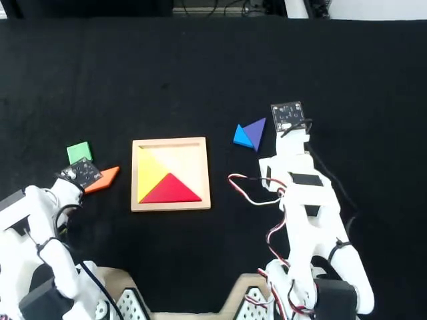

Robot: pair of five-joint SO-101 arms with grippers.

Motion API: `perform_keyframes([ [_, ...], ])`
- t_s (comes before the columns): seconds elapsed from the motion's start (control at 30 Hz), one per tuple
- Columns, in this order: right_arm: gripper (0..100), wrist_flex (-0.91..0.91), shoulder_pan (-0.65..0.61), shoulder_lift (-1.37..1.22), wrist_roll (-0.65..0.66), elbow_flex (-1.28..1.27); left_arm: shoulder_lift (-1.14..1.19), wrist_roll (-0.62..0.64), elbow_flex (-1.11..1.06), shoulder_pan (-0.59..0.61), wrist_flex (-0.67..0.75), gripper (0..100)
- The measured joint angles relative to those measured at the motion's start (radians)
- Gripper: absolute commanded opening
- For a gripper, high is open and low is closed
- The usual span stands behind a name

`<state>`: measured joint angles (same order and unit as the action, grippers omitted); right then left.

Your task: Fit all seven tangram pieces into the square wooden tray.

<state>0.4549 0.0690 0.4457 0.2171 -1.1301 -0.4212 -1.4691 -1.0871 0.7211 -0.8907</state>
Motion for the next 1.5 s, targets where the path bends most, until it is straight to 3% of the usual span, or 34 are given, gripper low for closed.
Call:
perform_keyframes([
  [0.3,3.2,0.0,0.0,0.0,0.0,0.0,0.11,0.054,0.029,-0.08,0.187,3],
  [0.67,3.2,0.0,0.0,0.0,0.0,0.0,0.229,0.226,0.126,-0.244,0.196,3],
  [0.93,3.3,0.0,0.0,0.0,0.0,0.0,0.23,0.305,0.161,-0.284,0.196,3],
  [1.07,3.3,0.0,0.0,0.0,0.0,0.0,0.23,0.316,0.258,-0.307,0.12,3],
  [1.17,3.3,0.0,0.0,0.0,0.0,0.0,0.23,0.318,0.37,-0.364,-0.031,4],
  [1.3,3.4,0.0,0.0,0.0,0.0,0.0,0.233,0.315,0.526,-0.46,-0.227,22],
  [1.37,3.4,0.0,0.0,0.0,0.0,0.0,0.233,0.275,0.549,-0.488,-0.258,28],
  [1.5,3.4,0.0,0.0,0.0,0.0,0.0,0.235,0.144,0.557,-0.494,-0.275,28],
])
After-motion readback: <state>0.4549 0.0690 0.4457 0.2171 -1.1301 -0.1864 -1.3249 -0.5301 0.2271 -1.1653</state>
